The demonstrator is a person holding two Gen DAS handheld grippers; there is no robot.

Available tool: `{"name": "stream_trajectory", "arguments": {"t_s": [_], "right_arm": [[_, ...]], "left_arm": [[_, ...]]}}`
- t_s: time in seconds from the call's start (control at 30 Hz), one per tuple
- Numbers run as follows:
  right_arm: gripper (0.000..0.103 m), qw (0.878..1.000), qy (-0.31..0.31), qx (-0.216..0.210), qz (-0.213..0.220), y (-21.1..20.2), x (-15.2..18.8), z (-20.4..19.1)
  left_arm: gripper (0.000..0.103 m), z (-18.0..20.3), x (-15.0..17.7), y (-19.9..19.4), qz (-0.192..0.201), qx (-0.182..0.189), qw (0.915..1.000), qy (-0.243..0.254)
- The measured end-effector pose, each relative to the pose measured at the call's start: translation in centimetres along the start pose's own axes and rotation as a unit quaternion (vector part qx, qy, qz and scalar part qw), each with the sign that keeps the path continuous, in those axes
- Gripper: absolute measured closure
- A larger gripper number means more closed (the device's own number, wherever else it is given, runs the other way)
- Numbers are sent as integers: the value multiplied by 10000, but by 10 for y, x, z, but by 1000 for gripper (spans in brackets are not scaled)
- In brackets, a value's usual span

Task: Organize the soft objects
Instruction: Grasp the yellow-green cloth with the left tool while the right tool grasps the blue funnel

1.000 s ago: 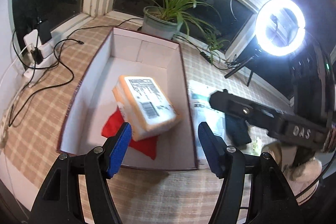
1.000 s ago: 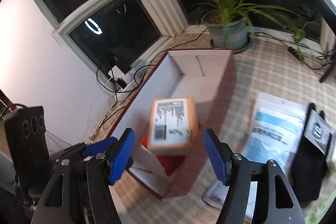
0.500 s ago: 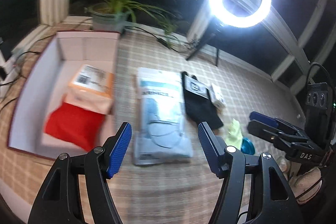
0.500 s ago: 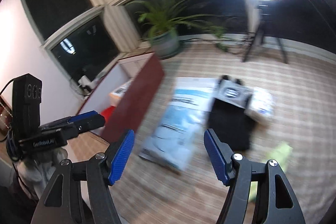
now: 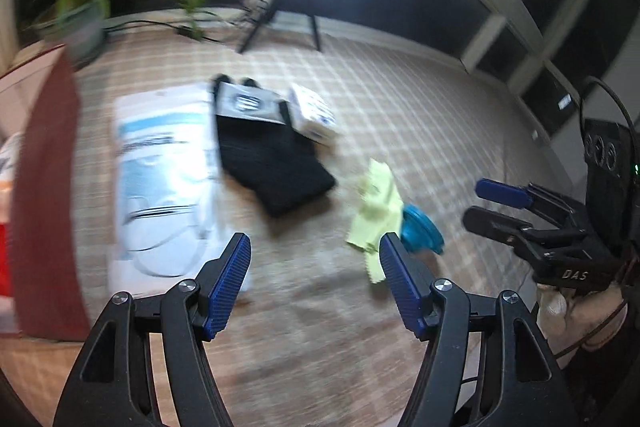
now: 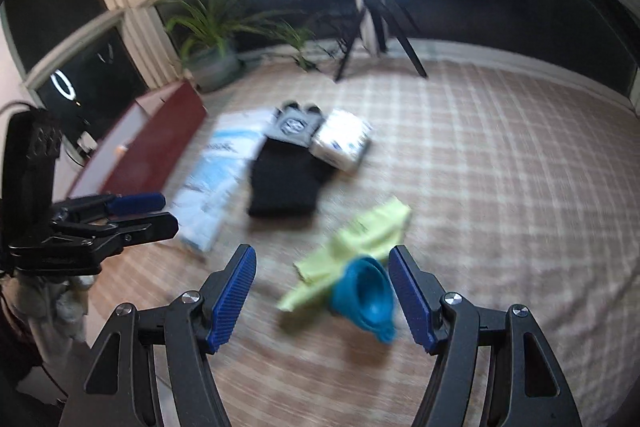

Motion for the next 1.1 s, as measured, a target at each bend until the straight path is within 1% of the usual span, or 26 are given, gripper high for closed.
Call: {"name": "stream_trajectory", "arguments": {"t_s": [0.17, 0.23, 0.3, 0.4, 0.43, 0.57, 0.7, 0.8, 0.93, 1.1], "right_arm": [[39, 9994, 29, 108, -321, 21, 16, 14], [45, 9992, 32, 62, -398, 28, 22, 16], [56, 9988, -5, -2, -485, 34, 24, 16], [64, 9981, -184, -61, -586, 41, 27, 10], [65, 9977, -253, -83, -620, 44, 27, 7], [79, 9958, -494, 122, -757, 53, 28, 2], [80, 9971, -279, 63, -707, 51, 28, 12], [82, 9980, 120, 21, -615, 44, 28, 29], [82, 9947, 872, -217, -501, 38, 29, 60], [82, 9931, 1072, 123, -462, 28, 34, 86]], "left_arm": [[36, 23, 7, 32, -311, 53, 9989, 354], [36, 27, 8, 40, -395, 19, 9981, 482], [36, 32, 10, 46, -445, -2, 9973, 588], [36, 37, 12, 51, -497, -52, 9961, 722], [36, 37, 13, 53, -508, -77, 9958, 751], [36, 37, 12, 56, -545, -117, 9956, 747], [36, 35, 11, 57, -529, -164, 9957, 736], [36, 33, 10, 57, -519, -183, 9961, 689], [36, 32, 9, 59, -528, -194, 9963, 653], [36, 37, 10, 62, -542, -153, 9959, 701]]}}
Point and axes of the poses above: each gripper's, at about its wrist camera, not at the fingertips, and y roughly the way its jaws point, z to its right, x to its underside, the point moved 2 cm from there along y, roughly the way its jaws point, and after that the axes turned 8 degrees about -y, right-handed, at the moved point
